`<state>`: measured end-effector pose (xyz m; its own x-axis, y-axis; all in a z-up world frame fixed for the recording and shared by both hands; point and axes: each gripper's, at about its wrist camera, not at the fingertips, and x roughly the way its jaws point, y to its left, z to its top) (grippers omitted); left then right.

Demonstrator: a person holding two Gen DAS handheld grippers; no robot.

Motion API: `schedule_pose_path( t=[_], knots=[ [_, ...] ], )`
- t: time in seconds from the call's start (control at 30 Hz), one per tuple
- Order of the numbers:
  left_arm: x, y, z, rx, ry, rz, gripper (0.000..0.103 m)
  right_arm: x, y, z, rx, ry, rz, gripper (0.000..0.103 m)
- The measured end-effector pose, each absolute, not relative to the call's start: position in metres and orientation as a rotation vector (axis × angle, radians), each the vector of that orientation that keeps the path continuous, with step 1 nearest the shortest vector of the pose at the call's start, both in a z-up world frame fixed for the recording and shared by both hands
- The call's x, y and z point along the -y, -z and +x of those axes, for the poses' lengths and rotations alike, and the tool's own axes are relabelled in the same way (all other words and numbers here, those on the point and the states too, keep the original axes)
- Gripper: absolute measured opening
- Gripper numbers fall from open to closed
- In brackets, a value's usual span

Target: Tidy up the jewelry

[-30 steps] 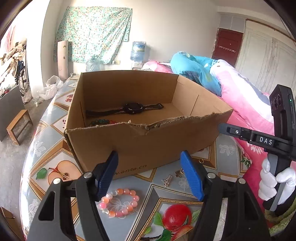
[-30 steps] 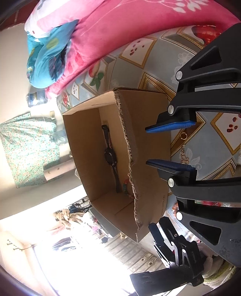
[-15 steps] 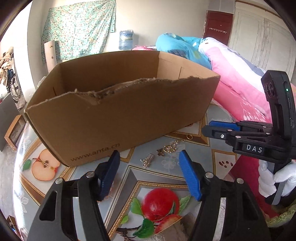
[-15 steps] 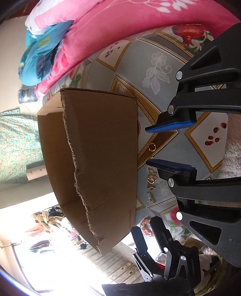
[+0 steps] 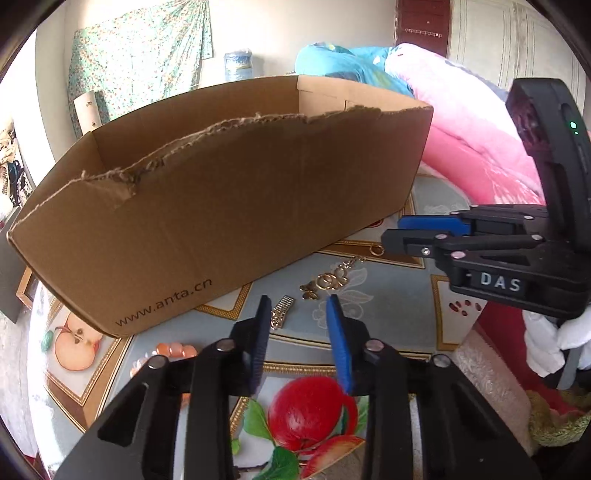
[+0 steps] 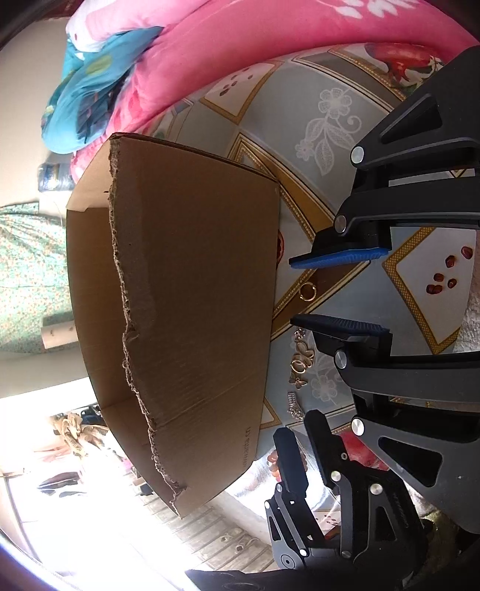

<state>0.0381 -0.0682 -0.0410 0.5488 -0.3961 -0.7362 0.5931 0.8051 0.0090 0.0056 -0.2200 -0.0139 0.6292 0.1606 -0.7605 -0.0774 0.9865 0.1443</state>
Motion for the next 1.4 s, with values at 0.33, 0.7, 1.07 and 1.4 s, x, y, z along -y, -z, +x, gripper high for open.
schedule_pose_path(
  t=[0.33,0.7,1.07,1.4],
  knots=[
    [0.07,0.05,0.055,-0.862,0.557,0.317,0.015,0.23,0.02,0.012,-0.898,-0.135,0.16,0.024],
    [0.06,0.036,0.054,-0.859,0.607,0.252,0.001,0.242,0.019,0.007,-0.881,-0.139,0.194,0.024],
    [0.02,0.022,0.053,-0.928,0.684,-0.033,0.001,0.242,0.018,-0.01,-0.878,-0.147,0.216,0.024],
    [0.011,0.019,0.048,-0.901,0.654,-0.047,0.001,0.22,0.014,-0.014,-0.876,-0.231,0.231,0.025]
  ],
)
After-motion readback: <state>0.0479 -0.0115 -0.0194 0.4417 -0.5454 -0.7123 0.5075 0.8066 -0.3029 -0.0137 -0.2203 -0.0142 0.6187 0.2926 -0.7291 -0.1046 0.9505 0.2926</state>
